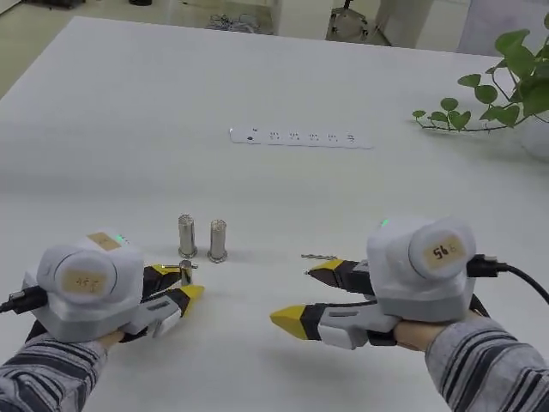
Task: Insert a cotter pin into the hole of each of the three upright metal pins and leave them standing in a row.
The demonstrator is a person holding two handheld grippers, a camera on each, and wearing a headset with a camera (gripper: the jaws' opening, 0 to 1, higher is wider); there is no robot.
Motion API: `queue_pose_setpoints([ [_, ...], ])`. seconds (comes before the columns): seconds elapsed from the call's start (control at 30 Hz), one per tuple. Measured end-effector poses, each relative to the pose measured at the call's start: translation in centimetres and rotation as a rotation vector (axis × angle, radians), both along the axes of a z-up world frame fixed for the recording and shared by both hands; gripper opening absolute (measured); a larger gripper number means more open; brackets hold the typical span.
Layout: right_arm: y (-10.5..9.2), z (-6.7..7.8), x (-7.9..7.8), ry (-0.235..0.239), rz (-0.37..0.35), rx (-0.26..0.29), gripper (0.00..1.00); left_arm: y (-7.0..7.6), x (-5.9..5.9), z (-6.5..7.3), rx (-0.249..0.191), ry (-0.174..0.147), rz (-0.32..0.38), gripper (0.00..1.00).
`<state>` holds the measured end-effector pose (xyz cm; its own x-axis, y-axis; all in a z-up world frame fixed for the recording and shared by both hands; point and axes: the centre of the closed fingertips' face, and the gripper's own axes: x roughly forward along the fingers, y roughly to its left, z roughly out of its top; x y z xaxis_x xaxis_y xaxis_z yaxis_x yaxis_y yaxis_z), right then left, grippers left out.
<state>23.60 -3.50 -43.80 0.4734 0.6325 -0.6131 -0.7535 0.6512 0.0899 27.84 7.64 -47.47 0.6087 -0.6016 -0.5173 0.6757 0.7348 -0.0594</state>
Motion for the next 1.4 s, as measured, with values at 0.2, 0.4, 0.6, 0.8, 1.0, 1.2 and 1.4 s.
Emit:
queue_pose_setpoints([
  [0.2, 0.1, 0.5, 0.4, -0.007, -0.011, 0.017, 0.46, 0.3, -0.9, 0.8, -0.016, 0.003, -0.001, 0.32],
  [0.4, 0.5, 1.0, 1.1, -0.018, -0.019, 0.037, 0.45, 0.4, -1.9, 1.8, -0.049, 0.006, 0.011, 0.40],
  [0.6, 1.1, 1.8, 2.7, -0.024, -0.058, 0.103, 0.43, 0.2, -2.7, 3.0, -0.082, 0.001, 0.026, 0.51],
  [0.8, 1.9, 2.1, 4.1, -0.027, -0.079, 0.149, 0.42, 0.3, -2.9, 3.3, -0.094, -0.001, 0.046, 0.61],
  [1.0, 3.3, 2.2, 5.4, -0.055, -0.064, 0.154, 0.41, 0.3, -3.5, 3.5, -0.098, 0.002, 0.054, 0.69],
  [1.2, 4.9, 1.9, 6.5, -0.071, -0.035, 0.155, 0.38, 0.3, -4.1, 3.8, -0.089, -0.011, 0.051, 0.76],
  [1.4, 6.4, 1.1, 7.9, -0.055, -0.015, 0.148, 0.35, 0.3, -4.1, 4.2, -0.088, -0.041, 0.050, 0.81],
])
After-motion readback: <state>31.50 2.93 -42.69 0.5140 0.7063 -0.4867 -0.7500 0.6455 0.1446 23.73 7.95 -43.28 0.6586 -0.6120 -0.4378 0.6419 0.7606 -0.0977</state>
